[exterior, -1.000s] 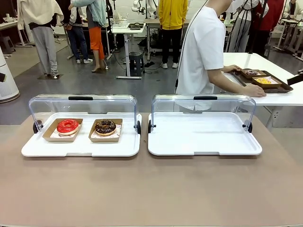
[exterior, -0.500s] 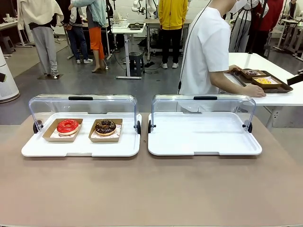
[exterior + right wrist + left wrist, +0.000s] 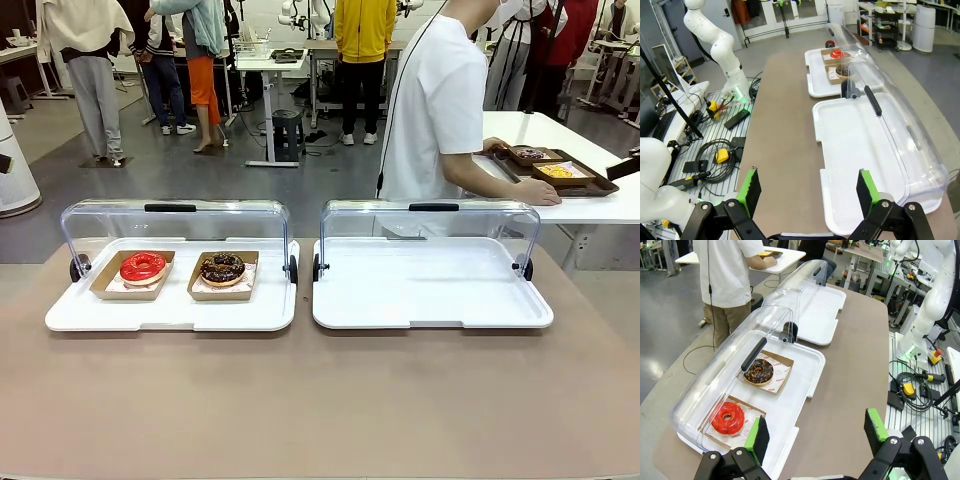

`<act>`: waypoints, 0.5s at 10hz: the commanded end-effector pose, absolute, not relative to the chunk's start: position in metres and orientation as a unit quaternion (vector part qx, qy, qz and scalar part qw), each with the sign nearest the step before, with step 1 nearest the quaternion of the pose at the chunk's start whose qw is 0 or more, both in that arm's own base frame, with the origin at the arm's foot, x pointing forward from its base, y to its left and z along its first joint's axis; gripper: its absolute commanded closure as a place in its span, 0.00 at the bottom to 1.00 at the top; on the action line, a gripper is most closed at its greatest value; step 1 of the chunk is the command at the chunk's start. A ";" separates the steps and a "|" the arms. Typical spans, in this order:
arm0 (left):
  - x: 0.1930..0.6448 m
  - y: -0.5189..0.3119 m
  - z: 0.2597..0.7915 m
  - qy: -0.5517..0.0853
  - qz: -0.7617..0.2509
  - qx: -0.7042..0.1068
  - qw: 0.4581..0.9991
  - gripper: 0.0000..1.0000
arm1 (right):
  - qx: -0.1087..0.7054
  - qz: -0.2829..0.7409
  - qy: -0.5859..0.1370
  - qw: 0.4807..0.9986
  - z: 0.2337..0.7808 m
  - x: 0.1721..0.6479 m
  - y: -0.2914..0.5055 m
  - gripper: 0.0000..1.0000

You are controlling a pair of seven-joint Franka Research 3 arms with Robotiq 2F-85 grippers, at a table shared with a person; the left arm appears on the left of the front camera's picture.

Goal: Provide the desired donut to the person.
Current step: Place the picked Paper togo box onto the Handle tray extended by the person.

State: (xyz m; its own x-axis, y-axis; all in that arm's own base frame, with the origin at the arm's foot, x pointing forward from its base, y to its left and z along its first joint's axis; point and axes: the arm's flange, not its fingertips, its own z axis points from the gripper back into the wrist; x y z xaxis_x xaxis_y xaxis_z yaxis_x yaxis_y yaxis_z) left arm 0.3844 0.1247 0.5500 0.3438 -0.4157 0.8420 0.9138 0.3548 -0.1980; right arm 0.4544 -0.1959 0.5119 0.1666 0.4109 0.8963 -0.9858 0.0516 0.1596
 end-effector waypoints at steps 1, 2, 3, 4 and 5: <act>0.384 0.125 0.551 -0.363 -0.448 -0.353 0.737 0.00 | 0.419 0.546 -0.344 0.638 0.512 0.453 -0.195 0.00; 0.384 0.125 0.551 -0.363 -0.448 -0.353 0.737 0.00 | 0.419 0.546 -0.344 0.638 0.512 0.453 -0.195 0.00; 0.384 0.125 0.551 -0.363 -0.448 -0.353 0.737 0.00 | 0.419 0.546 -0.344 0.638 0.512 0.453 -0.195 0.00; 0.384 0.125 0.551 -0.363 -0.448 -0.353 0.737 0.00 | 0.419 0.546 -0.344 0.638 0.512 0.453 -0.195 0.00; 0.384 0.125 0.551 -0.363 -0.448 -0.353 0.737 0.00 | 0.419 0.546 -0.344 0.638 0.512 0.453 -0.195 0.00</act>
